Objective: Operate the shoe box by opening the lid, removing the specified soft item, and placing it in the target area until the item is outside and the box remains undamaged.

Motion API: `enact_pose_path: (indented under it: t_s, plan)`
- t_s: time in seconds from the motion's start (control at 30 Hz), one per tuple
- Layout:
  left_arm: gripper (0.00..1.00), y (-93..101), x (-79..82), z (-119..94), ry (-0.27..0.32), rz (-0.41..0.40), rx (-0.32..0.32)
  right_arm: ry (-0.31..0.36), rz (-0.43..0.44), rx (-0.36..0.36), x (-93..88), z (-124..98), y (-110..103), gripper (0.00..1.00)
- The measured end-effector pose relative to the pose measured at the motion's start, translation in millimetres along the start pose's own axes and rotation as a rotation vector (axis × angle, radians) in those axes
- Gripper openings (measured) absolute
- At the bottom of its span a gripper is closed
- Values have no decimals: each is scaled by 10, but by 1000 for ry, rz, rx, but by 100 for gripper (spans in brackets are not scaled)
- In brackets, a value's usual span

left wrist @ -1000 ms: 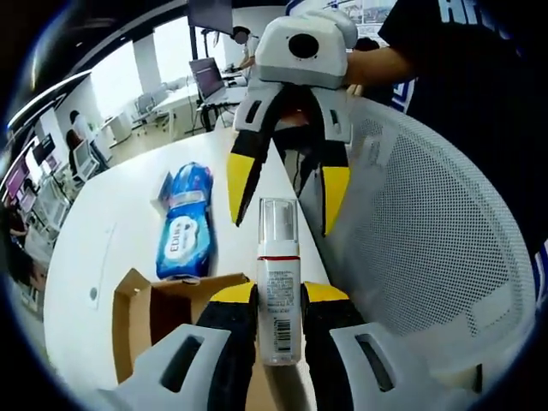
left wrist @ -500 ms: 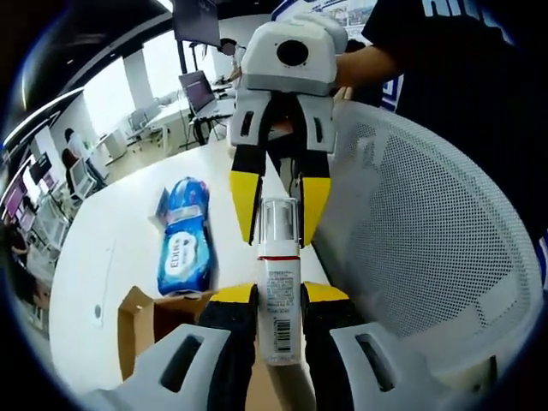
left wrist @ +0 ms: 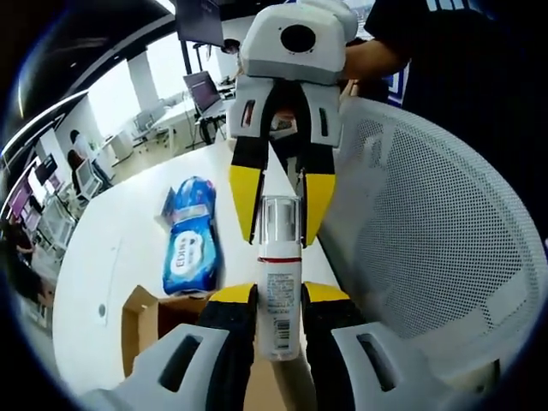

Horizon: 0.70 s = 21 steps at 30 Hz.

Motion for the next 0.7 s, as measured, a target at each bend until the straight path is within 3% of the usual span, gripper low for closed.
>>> enact_pose_path:
  t_s: [0.37,0.7]
  plan:
    - [25,-25,-120,-84,-4,-33,37,-7,-13,14,32,52,3,14]
    - [29,-29,-404,-287,-10,-102,123,-28,-44,26,-4,77,21,14]
Point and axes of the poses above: the point that each gripper's makers call its tool centre point, and the gripper's own axes: z roughly forward along the fingers, y roughly to its right, x roughly out of its top, the point moved 1 cm from there along -z, roughly backward along the fingers, and after that the axes turned 15 degrees about -x, right-handed, at the moved point
